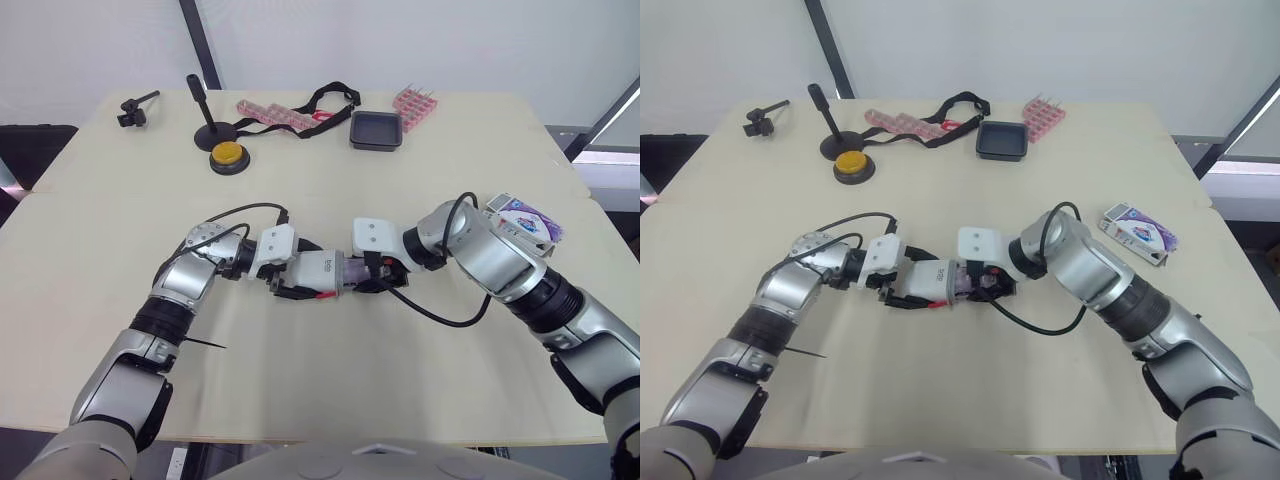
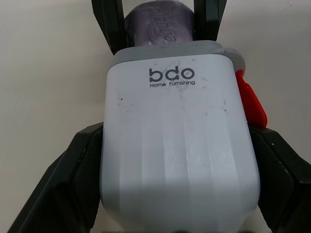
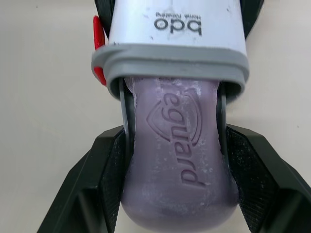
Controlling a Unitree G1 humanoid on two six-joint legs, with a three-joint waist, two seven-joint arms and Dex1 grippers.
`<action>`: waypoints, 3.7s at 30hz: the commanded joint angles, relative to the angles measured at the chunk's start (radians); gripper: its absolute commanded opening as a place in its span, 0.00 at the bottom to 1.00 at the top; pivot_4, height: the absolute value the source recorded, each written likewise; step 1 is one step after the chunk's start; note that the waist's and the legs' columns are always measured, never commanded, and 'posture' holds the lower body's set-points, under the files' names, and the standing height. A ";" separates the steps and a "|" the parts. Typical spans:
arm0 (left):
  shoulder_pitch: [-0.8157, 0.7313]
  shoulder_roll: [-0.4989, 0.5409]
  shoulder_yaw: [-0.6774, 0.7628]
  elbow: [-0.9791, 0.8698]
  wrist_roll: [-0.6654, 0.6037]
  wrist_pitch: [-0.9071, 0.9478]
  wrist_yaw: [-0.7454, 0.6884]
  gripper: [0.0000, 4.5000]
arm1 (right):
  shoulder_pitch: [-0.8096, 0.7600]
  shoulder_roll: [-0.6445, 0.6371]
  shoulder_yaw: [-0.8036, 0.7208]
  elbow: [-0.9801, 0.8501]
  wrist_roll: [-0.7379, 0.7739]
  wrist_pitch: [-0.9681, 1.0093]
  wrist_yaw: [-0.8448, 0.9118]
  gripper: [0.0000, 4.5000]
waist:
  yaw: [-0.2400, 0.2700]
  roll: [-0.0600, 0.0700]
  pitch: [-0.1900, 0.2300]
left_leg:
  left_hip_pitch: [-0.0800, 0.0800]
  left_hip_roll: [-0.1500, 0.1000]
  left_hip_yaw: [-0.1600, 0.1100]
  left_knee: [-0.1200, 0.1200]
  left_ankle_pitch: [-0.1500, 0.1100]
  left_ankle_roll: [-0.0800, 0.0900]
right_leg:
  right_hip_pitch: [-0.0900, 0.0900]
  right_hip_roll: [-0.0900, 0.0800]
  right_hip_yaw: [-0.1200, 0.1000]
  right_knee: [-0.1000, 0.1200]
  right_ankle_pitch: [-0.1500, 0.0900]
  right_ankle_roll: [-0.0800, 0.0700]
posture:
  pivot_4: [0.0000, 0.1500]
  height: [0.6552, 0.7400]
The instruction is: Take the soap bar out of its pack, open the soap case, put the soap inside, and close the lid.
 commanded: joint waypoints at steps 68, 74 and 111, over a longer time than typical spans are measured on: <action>-0.012 -0.013 -0.006 -0.008 0.015 -0.027 0.053 0.77 | 0.178 -0.023 -0.135 -0.067 0.030 -0.151 -0.078 0.00 | 0.000 0.000 0.000 | 0.000 0.000 0.000 0.000 0.000 0.000 | 0.000 -0.001 0.001 0.000 0.000 0.000 | 1.00 0.87; -0.007 -0.005 -0.001 -0.005 0.017 -0.034 0.058 0.77 | 0.189 -0.037 -0.158 -0.055 0.021 -0.160 -0.077 0.00 | 0.000 0.000 0.000 | 0.000 0.000 0.000 0.000 0.000 0.000 | 0.000 -0.001 0.001 0.000 0.000 0.000 | 1.00 0.87; 0.171 -0.057 0.073 -0.181 -0.058 -0.375 0.243 0.77 | 0.291 0.144 -0.872 -0.050 1.025 0.853 -0.504 1.00 | 0.026 0.000 0.000 | 0.001 0.001 0.001 -0.001 0.001 -0.001 | 0.000 -0.001 0.001 -0.001 0.000 -0.001 | 1.00 0.87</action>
